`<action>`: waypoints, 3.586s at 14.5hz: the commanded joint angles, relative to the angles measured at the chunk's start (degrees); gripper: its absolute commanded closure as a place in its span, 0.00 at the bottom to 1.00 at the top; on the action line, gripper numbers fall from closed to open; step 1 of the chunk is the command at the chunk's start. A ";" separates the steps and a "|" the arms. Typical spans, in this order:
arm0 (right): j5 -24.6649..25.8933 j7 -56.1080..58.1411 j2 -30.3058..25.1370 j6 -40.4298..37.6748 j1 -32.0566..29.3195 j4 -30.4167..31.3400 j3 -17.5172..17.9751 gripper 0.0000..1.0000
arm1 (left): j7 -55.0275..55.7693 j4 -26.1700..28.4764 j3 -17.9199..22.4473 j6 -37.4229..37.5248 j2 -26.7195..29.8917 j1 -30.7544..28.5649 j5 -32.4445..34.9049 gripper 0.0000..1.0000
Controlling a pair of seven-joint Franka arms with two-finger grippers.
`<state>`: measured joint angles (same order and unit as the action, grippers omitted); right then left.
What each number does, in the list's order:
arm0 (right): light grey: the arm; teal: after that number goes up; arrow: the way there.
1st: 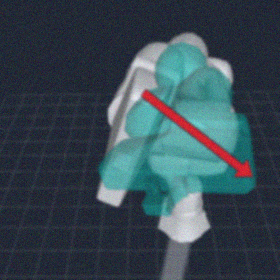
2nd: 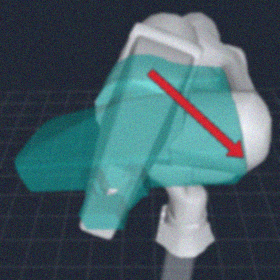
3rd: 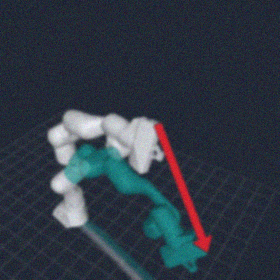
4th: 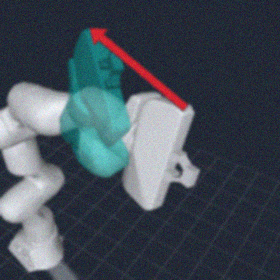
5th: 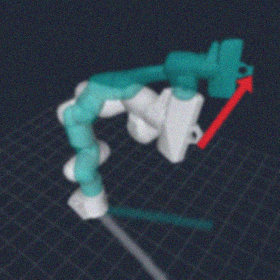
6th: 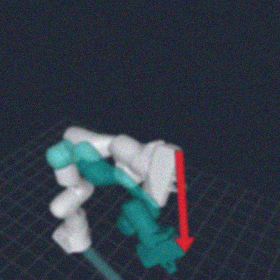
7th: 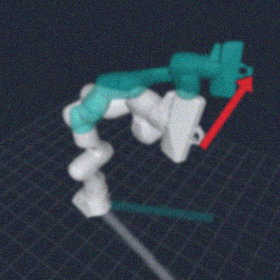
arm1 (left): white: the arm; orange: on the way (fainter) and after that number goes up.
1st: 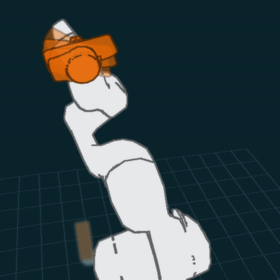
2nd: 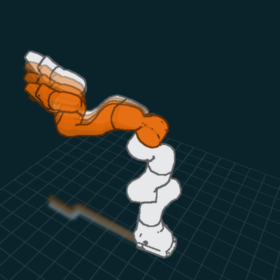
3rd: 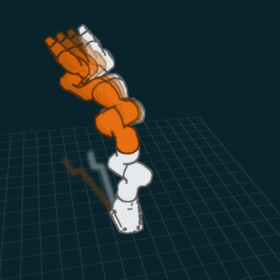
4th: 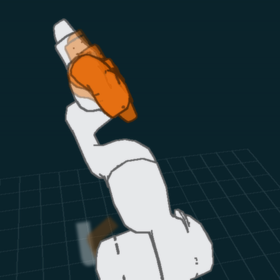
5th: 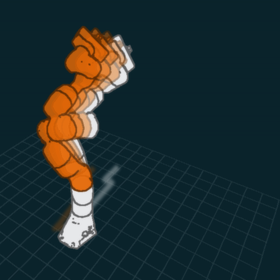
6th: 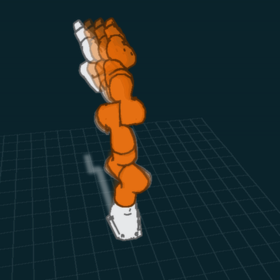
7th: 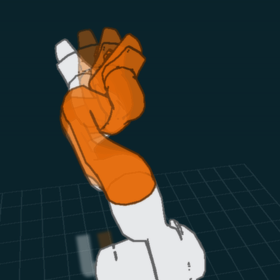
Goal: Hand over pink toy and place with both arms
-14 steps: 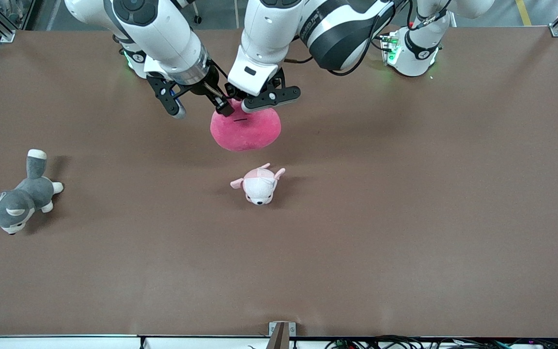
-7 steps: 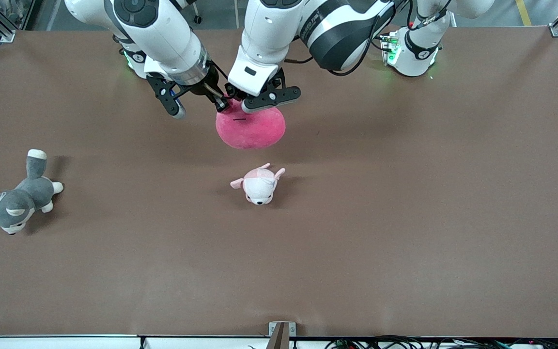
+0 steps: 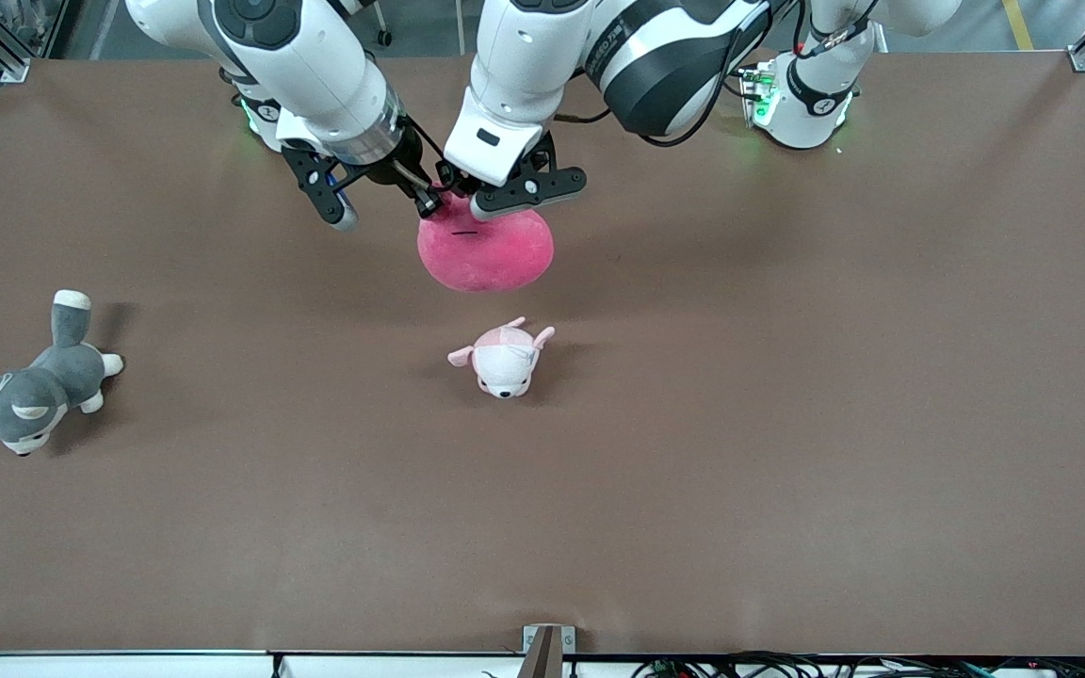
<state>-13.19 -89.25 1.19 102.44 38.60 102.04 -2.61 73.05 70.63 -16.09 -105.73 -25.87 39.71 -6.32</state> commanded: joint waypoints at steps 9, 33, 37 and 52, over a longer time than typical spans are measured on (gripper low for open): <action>0.62 23.56 -5.75 4.15 -11.08 11.84 -0.72 1.00 | -4.46 0.48 0.45 12.53 12.14 -3.41 0.26 0.00; 0.10 66.22 2.32 22.98 -37.20 25.41 -0.64 0.15 | -65.05 18.76 0.62 17.75 23.14 -39.45 8.96 0.00; 0.62 73.84 2.41 18.00 -37.55 19.28 -0.72 0.00 | -72.14 18.76 0.71 18.45 23.67 -43.31 8.87 0.00; 11.52 89.77 2.50 -7.42 -39.22 -8.51 -0.64 0.00 | -74.36 13.13 0.97 21.00 25.43 -50.00 7.02 0.00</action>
<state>-2.82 -0.25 3.37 97.10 0.34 96.62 -4.16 -0.51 84.02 -14.84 -85.32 -0.47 -9.45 1.37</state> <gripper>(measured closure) 0.000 0.000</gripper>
